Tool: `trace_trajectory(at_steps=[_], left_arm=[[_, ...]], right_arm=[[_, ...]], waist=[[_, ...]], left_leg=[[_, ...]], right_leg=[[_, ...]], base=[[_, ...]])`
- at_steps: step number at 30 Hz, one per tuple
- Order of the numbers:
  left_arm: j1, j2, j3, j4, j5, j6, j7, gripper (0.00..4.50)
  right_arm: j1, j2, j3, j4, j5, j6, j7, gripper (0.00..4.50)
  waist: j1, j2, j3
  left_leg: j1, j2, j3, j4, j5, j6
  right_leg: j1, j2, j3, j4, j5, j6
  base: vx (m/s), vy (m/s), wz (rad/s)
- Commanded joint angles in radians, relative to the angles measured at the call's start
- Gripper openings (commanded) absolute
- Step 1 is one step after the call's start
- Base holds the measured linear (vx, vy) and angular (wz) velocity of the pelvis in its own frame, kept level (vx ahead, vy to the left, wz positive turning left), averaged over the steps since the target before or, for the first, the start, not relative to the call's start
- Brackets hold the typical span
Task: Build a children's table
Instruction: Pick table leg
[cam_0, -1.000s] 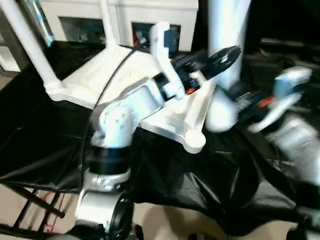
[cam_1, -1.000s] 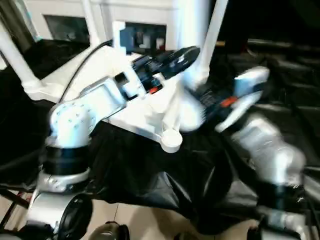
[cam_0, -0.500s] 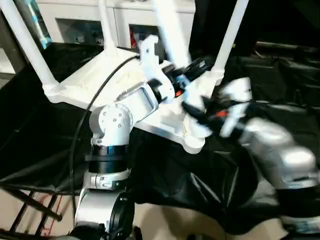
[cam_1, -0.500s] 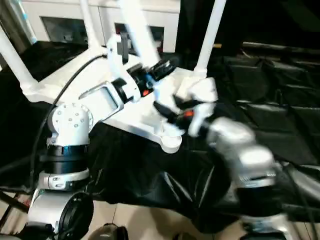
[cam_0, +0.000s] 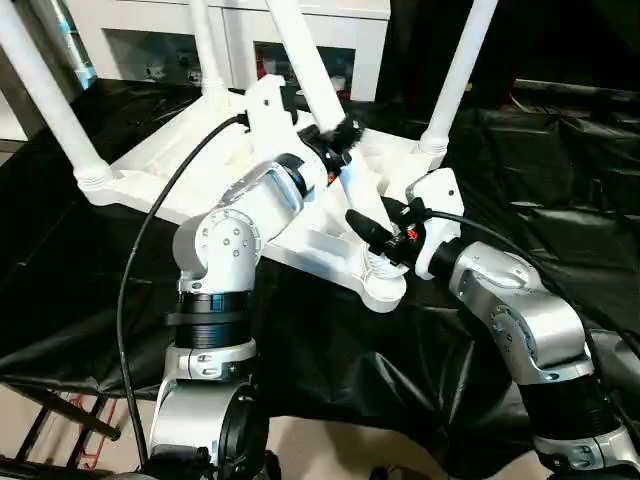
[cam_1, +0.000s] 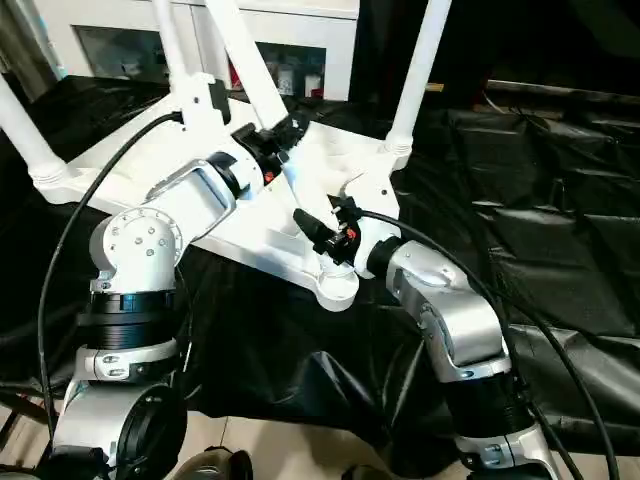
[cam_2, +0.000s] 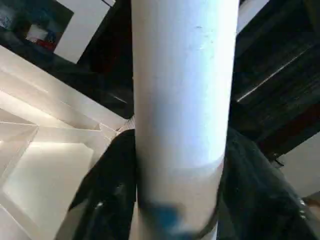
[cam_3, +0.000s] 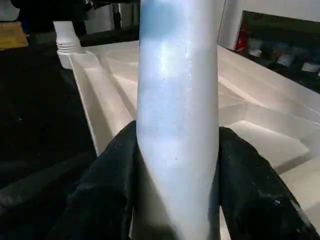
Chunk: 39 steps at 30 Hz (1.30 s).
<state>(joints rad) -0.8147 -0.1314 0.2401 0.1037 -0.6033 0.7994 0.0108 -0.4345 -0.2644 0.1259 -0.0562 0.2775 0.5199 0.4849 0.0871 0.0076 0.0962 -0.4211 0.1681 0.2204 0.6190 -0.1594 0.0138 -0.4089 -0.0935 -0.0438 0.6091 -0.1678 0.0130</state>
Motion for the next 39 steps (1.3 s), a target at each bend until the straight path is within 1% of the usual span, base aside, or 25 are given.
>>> trace_trajectory(at_steps=[1,6,9,10,11,12,14,15,16,17,18,19,20,21,22,23,25,26,28,30,31,32,34,38,39], left_arm=[[0.002,-0.058,-0.012,-0.001,-0.013,0.001,0.013,2.00],[0.011,-0.067,-0.024,-0.005,-0.022,0.003,0.012,1.84],[0.013,-0.068,-0.031,-0.003,-0.023,-0.001,0.001,1.82],[0.013,-0.066,-0.033,-0.001,-0.021,-0.005,-0.003,1.82],[0.013,-0.056,-0.041,0.002,-0.018,-0.010,-0.023,1.82],[0.013,-0.049,-0.048,0.004,-0.016,-0.012,-0.039,1.82],[0.012,-0.007,-0.081,0.012,-0.014,-0.016,-0.124,1.82],[0.012,-0.007,-0.081,0.012,-0.014,-0.016,-0.124,1.82],[0.004,0.035,-0.096,0.022,-0.029,-0.003,-0.209,1.82],[-0.002,0.071,-0.113,0.027,-0.040,0.008,-0.279,1.82],[-0.006,0.089,-0.120,0.030,-0.047,0.017,-0.314,1.82],[-0.011,0.112,-0.130,0.033,-0.056,0.027,-0.360,1.82],[-0.018,0.147,-0.144,0.036,-0.072,0.044,-0.431,1.82],[-0.018,0.147,-0.144,0.036,-0.072,0.044,-0.431,1.82],[-0.023,0.179,-0.156,0.036,-0.090,0.057,-0.505,1.81],[-0.028,0.200,-0.163,0.038,-0.097,0.063,-0.546,1.81],[-0.029,0.203,-0.164,0.038,-0.099,0.064,-0.553,1.81],[-0.047,0.259,-0.174,0.050,-0.122,0.079,-0.679,1.81],[-0.061,0.289,-0.164,0.061,-0.154,0.105,-0.756,1.81],[-0.070,0.297,-0.157,0.072,-0.169,0.101,-0.787,1.81],[-0.076,0.299,-0.146,0.071,-0.199,0.110,-0.812,1.81],[-0.076,0.299,-0.146,0.071,-0.201,0.111,-0.814,1.81],[-0.077,0.304,-0.146,0.069,-0.213,0.115,-0.838,1.81],[-0.075,0.311,-0.154,0.060,-0.226,0.120,-0.878,1.81],[-0.075,0.311,-0.155,0.060,-0.226,0.120,-0.880,1.81]], right_arm=[[-0.017,0.005,-0.003,-0.007,0.000,0.006,-0.008,1.86],[-0.024,0.015,-0.007,-0.005,-0.010,0.007,-0.008,1.86],[-0.028,0.015,-0.008,-0.007,-0.004,0.009,-0.004,1.86],[-0.031,0.014,-0.008,-0.007,-0.003,0.009,-0.003,2.21],[-0.034,0.015,-0.014,-0.008,0.013,0.018,0.004,2.42],[-0.035,0.018,-0.020,-0.011,0.027,0.027,0.010,2.56],[-0.043,0.023,-0.054,-0.017,0.090,0.070,0.037,2.66],[-0.043,0.023,-0.054,-0.017,0.090,0.070,0.037,2.77],[-0.057,0.010,-0.094,-0.019,0.157,0.118,0.076,2.89],[-0.065,-0.012,-0.112,-0.020,0.195,0.149,0.118,2.98],[-0.070,-0.025,-0.121,-0.020,0.215,0.169,0.140,3.04],[-0.076,-0.042,-0.133,-0.019,0.241,0.195,0.168,3.04],[-0.086,-0.068,-0.151,-0.016,0.290,0.248,0.214,3.06],[-0.086,-0.068,-0.151,-0.016,0.290,0.248,0.214,3.07],[-0.094,-0.098,-0.163,-0.013,0.332,0.290,0.266,3.07],[-0.099,-0.120,-0.167,-0.011,0.357,0.316,0.302,3.07],[-0.100,-0.123,-0.167,-0.010,0.360,0.320,0.307,3.07],[-0.105,-0.194,-0.166,-0.014,0.425,0.387,0.423,3.07],[-0.103,-0.242,-0.153,-0.020,0.455,0.417,0.504,3.07],[-0.102,-0.261,-0.139,-0.023,0.462,0.428,0.529,3.07],[-0.098,-0.271,-0.131,-0.031,0.473,0.442,0.544,3.07],[-0.098,-0.272,-0.130,-0.031,0.474,0.443,0.546,3.07],[-0.097,-0.276,-0.127,-0.035,0.480,0.452,0.551,3.07],[-0.088,-0.285,-0.100,-0.045,0.473,0.467,0.554,3.07],[-0.086,-0.285,-0.097,-0.046,0.471,0.467,0.553,2.78]], waist=[[-0.004,-0.016,-0.090],[-0.006,-0.013,-0.088],[-0.007,-0.013,-0.088],[-0.006,-0.013,-0.088],[-0.006,-0.011,-0.090],[-0.006,-0.013,-0.090],[-0.004,-0.012,-0.091],[-0.004,-0.012,-0.092],[-0.003,-0.011,-0.093],[-0.002,-0.010,-0.093],[-0.001,-0.009,-0.092],[-0.002,-0.007,-0.092],[-0.003,-0.008,-0.091],[-0.002,-0.007,-0.092],[-0.001,-0.008,-0.094],[-0.001,-0.007,-0.093],[-0.001,-0.007,-0.092],[0.003,-0.013,-0.095],[0.006,-0.009,-0.092],[0.004,-0.011,-0.091],[0.005,-0.011,-0.091],[0.006,-0.013,-0.094],[0.007,-0.014,-0.093],[0.007,-0.014,-0.093],[0.007,-0.015,-0.093]], left_leg=[[0.042,0.054,-0.042,-0.078,-0.212,-0.013],[0.045,0.055,-0.044,-0.082,-0.254,-0.035],[0.044,0.055,-0.045,-0.084,-0.257,-0.042],[0.045,0.055,-0.044,-0.083,-0.257,-0.042],[0.044,0.054,-0.044,-0.083,-0.251,-0.041],[0.043,0.053,-0.044,-0.082,-0.243,-0.035],[0.044,0.054,-0.043,-0.081,-0.238,-0.028],[0.043,0.054,-0.043,-0.081,-0.229,-0.021],[0.045,0.053,-0.043,-0.081,-0.225,-0.019],[0.047,0.050,-0.043,-0.080,-0.227,-0.015],[0.048,0.055,-0.042,-0.082,-0.227,-0.018],[0.049,0.051,-0.043,-0.082,-0.230,-0.020],[0.049,0.053,-0.042,-0.083,-0.228,-0.021],[0.049,0.056,-0.041,-0.083,-0.222,-0.029],[0.050,0.054,-0.040,-0.081,-0.218,-0.031],[0.049,0.055,-0.040,-0.081,-0.212,-0.032],[0.048,0.056,-0.039,-0.082,-0.213,-0.033],[0.051,0.051,-0.039,-0.078,-0.208,-0.028],[0.051,0.056,-0.038,-0.079,-0.205,-0.029],[0.049,0.055,-0.037,-0.078,-0.203,-0.031],[0.049,0.055,-0.037,-0.077,-0.203,-0.031],[0.049,0.056,-0.037,-0.076,-0.196,-0.028],[0.049,0.057,-0.037,-0.075,-0.194,-0.027],[0.049,0.058,-0.038,-0.076,-0.205,-0.035],[0.049,0.058,-0.038,-0.077,-0.209,-0.038]], right_leg=[[0.034,-0.050,0.033,-0.076,-0.251,-0.157],[0.031,-0.049,0.033,-0.082,-0.293,-0.143],[0.032,-0.049,0.033,-0.080,-0.280,-0.141],[0.031,-0.049,0.034,-0.081,-0.279,-0.141],[0.033,-0.049,0.034,-0.079,-0.267,-0.143],[0.034,-0.049,0.034,-0.079,-0.257,-0.146],[0.034,-0.050,0.034,-0.078,-0.252,-0.152],[0.034,-0.051,0.034,-0.076,-0.247,-0.157],[0.034,-0.049,0.033,-0.076,-0.245,-0.158],[0.034,-0.047,0.033,-0.076,-0.254,-0.154],[0.032,-0.049,0.034,-0.075,-0.253,-0.157],[0.032,-0.047,0.033,-0.075,-0.257,-0.155],[0.033,-0.047,0.033,-0.075,-0.252,-0.163],[0.033,-0.049,0.034,-0.071,-0.241,-0.172],[0.037,-0.051,0.034,-0.070,-0.233,-0.181],[0.036,-0.052,0.034,-0.068,-0.226,-0.188],[0.037,-0.053,0.034,-0.068,-0.227,-0.197],[0.042,-0.053,0.032,-0.068,-0.238,-0.201],[0.039,-0.056,0.035,-0.066,-0.242,-0.204],[0.039,-0.056,0.034,-0.065,-0.239,-0.214],[0.038,-0.057,0.035,-0.066,-0.241,-0.216],[0.040,-0.060,0.034,-0.063,-0.235,-0.226],[0.039,-0.061,0.034,-0.064,-0.237,-0.234],[0.039,-0.062,0.035,-0.066,-0.272,-0.226],[0.038,-0.061,0.035,-0.067,-0.281,-0.220]], base=[[0.000,0.000,0.00],[0.000,0.000,0.00],[0.000,0.000,0.00],[0.000,0.000,0.00],[0.000,0.000,0.00],[0.000,0.000,0.00],[0.000,0.000,0.00],[0.000,0.000,0.00],[0.000,0.000,0.00],[0.000,0.000,0.00],[0.000,0.000,0.00],[0.000,0.000,0.00],[0.000,0.000,0.00],[0.000,0.000,0.00],[0.000,0.000,0.00],[0.000,0.000,0.00],[0.000,0.000,0.00],[0.000,0.000,0.00],[0.000,0.000,0.00],[0.000,0.000,0.00],[0.000,0.000,0.00],[0.000,0.000,0.00],[0.000,0.000,0.00],[0.000,0.000,0.00],[0.000,0.000,0.00]])
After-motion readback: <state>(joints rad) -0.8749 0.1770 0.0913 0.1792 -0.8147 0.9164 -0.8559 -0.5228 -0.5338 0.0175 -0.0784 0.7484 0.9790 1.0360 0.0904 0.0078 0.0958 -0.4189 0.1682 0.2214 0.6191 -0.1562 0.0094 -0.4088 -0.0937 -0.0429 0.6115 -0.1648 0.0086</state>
